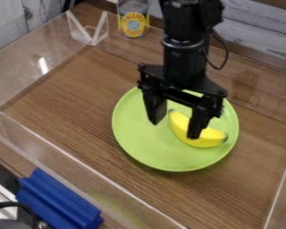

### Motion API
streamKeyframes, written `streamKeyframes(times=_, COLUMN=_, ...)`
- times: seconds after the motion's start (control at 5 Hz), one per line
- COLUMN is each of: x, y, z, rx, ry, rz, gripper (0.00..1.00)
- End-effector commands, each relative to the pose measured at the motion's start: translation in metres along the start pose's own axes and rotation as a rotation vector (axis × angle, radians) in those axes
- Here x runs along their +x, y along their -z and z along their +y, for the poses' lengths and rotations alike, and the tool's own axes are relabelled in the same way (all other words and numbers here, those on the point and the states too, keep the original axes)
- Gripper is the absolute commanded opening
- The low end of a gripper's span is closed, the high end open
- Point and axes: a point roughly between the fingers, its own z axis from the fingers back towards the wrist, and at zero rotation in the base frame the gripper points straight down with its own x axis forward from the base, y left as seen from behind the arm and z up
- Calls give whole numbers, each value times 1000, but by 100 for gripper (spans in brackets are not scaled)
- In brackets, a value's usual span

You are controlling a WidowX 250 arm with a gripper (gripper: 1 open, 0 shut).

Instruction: Put the banana in the green plate

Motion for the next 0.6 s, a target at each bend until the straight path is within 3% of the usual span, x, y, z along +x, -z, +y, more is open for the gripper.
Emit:
streamKeyframes(times=0.0, x=12, y=-9, z=-5, rx=-12, ry=8, rz=-47, gripper=100)
streamKeyframes(times=0.4, x=19, y=-6, z=-6, rx=-20, ry=5, rz=-37, gripper=100)
